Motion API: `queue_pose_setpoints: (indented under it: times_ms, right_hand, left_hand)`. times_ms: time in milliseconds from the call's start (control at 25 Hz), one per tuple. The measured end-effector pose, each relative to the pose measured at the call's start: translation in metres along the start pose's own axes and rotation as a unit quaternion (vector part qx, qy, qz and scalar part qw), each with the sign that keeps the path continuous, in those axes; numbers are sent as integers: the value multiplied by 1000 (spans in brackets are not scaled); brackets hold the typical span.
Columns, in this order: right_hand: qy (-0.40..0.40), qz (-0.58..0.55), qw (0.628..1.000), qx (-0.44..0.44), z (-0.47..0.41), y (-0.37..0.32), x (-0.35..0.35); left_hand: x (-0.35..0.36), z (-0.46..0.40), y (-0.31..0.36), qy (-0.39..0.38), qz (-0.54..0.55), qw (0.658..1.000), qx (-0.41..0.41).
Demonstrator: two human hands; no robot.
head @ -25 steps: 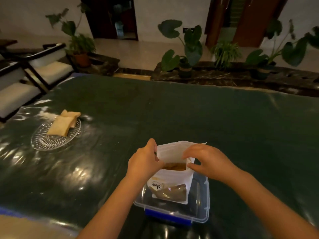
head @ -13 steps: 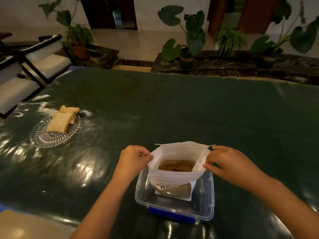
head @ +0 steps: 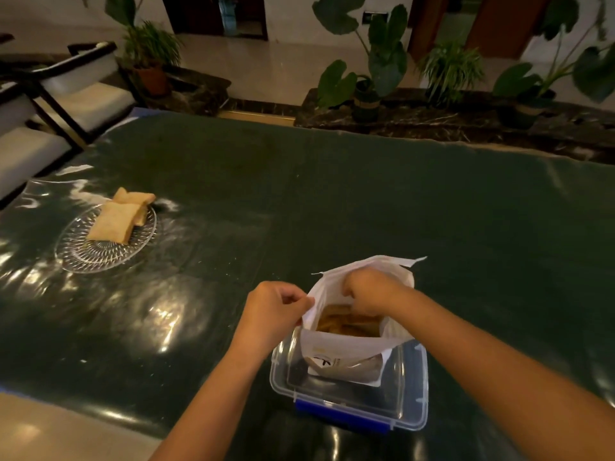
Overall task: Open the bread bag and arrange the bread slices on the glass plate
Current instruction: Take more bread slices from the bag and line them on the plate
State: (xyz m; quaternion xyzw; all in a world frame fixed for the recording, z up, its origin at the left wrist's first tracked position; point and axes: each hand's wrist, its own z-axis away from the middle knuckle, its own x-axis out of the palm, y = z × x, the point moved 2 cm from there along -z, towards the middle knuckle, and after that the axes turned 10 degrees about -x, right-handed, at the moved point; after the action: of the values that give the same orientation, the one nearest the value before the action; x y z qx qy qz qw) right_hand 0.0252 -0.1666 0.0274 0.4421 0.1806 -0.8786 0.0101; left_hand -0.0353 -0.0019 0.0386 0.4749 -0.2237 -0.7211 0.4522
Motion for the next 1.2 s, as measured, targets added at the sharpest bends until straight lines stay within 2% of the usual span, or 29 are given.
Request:
queue_pose_setpoints:
  times_ms: [120,440,680,800,960,1080,1200]
  right_hand:
    - [-23,-4,1000,5,-16,12,16]
    - [-14,43,999,14,-24,26,43]
    - [-23,7,1000,14,-16,24,51]
    - [8,15,1000,13,-5,20,36]
    - [29,35,998,-36,22,10,3]
    - [86,47,990,-103,48,9,-27]
    - [118,21,985,-122,68,19,-47]
  left_hand:
    - [0,-2,-3,-17,-3,1000,8]
    - [5,-5,-6,-28,4,1000,11]
    - [4,-2,-6,-33,19,999,1]
    - [4,-1,-4,-26,26,999,-4]
    - [4,0,0,1,-5,999,34]
    - [4,0,2,6,3,999,43]
    - [3,-1,1,9,6,998,60]
